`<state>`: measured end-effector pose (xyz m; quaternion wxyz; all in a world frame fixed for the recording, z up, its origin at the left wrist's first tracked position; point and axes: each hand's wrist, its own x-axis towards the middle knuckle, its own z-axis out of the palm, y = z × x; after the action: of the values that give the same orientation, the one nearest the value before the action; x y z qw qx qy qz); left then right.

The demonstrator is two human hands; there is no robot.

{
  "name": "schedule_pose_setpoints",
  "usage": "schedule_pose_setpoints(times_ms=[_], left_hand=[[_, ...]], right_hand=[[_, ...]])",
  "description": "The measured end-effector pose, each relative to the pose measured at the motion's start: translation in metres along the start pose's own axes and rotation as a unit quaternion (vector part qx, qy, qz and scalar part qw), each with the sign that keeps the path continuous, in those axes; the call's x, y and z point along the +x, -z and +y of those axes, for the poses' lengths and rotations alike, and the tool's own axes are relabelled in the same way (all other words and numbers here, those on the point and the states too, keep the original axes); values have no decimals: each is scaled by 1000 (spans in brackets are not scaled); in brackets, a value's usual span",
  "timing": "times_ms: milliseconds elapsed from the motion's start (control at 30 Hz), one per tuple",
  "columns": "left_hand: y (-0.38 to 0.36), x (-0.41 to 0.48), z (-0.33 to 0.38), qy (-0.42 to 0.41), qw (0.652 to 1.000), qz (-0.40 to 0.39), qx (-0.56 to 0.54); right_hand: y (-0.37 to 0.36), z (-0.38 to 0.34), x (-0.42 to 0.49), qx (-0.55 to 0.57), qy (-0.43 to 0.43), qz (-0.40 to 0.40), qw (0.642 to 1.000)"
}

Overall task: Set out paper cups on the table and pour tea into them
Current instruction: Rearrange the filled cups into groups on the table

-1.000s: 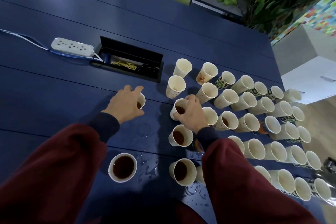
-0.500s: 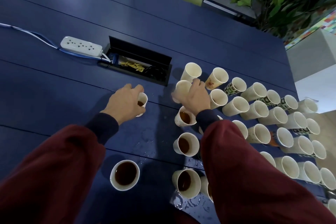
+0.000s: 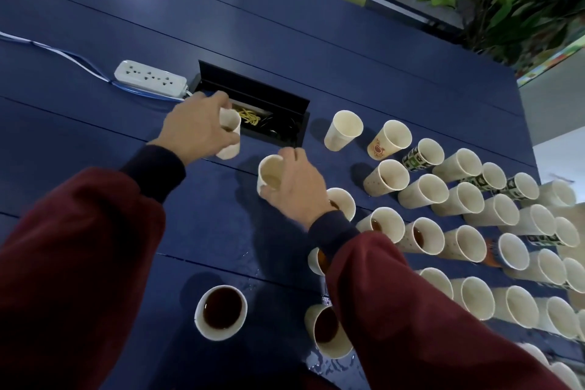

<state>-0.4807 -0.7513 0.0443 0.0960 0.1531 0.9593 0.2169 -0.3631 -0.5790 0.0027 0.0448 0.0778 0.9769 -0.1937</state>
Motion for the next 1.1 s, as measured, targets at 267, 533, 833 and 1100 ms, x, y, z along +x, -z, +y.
schedule_pose_setpoints(times_ms=[267,533,833,1100], left_hand=[[3,20,18,-30,999,-3,26],[-6,30,31,-53,998,-19,37],[-4,31,29,-54,998,-17,37],[18,-4,38,-83,996,6,41]], right_hand=[[20,23,17,56,-16,-20,998],[68,93,96,-60,-130,22,989],[65,94,98,-67,-113,-3,991],[79,-1,-39,30,20,71,997]])
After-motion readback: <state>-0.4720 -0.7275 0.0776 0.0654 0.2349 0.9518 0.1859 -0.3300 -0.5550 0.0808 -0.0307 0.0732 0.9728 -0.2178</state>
